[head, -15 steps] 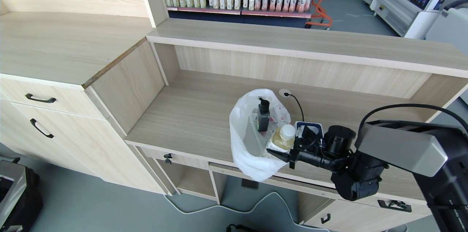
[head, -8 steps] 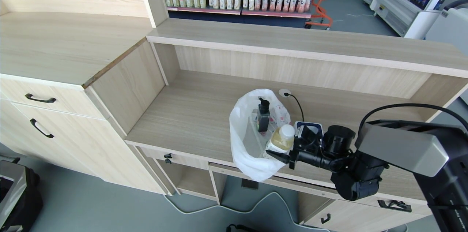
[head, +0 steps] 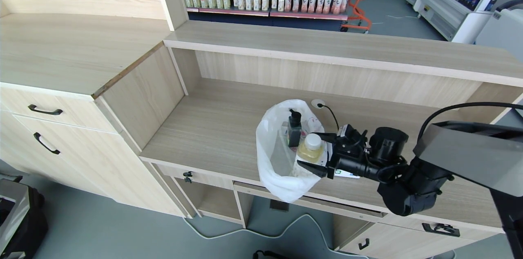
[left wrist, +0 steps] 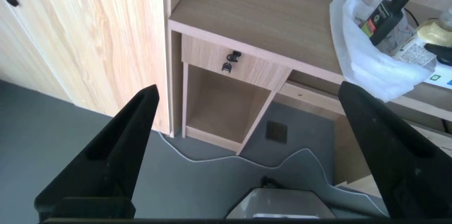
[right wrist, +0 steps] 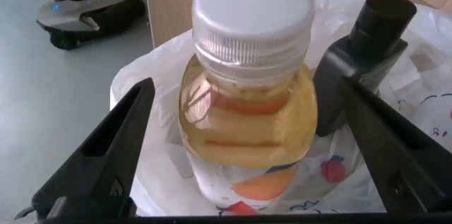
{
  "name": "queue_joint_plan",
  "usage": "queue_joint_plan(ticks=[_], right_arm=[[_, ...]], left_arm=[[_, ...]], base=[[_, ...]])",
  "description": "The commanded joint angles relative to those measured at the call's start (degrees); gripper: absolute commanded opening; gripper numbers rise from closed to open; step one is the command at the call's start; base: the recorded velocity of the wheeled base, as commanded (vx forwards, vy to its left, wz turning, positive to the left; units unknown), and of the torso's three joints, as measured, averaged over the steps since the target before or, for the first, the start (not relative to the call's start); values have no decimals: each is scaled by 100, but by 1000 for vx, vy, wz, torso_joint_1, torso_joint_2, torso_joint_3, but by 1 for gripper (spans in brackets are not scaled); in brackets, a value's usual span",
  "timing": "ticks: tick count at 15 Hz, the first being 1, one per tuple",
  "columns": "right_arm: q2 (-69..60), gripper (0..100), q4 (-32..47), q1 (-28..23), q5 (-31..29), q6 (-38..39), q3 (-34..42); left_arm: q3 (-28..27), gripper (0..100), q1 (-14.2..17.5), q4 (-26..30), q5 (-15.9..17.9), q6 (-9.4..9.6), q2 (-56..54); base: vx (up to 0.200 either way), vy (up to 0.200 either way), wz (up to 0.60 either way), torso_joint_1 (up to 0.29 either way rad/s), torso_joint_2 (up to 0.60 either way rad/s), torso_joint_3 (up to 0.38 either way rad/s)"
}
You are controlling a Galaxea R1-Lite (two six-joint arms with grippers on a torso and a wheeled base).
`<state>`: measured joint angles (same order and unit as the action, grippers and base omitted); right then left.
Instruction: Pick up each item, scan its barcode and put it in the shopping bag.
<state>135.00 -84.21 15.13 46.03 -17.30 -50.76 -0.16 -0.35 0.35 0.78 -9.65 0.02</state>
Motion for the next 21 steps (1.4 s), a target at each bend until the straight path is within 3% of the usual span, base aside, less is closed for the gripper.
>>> queue_joint_plan(ticks=[1,5,9,12,15,17,21], right_arm=[[-800,100,72,8,2,288,304],[-1705,100,546,-142,-50,658,629],[-3278,100,1153,-766,-68,596,1587],[-4386,100,1390,-1144,-657,464,2299],[-5423,100,2981,-1583,-1843,429,2211],[-5739,100,3658,-1917,-2151,447,2176],[-6249,100,3763,-2691,-2186,570,2967]], left_arm=[[-2,100,0,0,1,-1,-2],[-2,100,0,0,1,-1,-2],[-2,100,0,0,1,-1,-2],[-2,100,0,0,1,-1,-2],[-2,100,0,0,1,-1,-2],[7,100,0,0,1,-1,-2],[-2,100,0,0,1,-1,-2]], base=[[0,0,0,0,0,0],[0,0,0,0,0,0],[0,0,0,0,0,0],[0,0,0,0,0,0],[0,0,-400,2,-3,3],[0,0,-600,0,2,9],[0,0,0,0,0,0]])
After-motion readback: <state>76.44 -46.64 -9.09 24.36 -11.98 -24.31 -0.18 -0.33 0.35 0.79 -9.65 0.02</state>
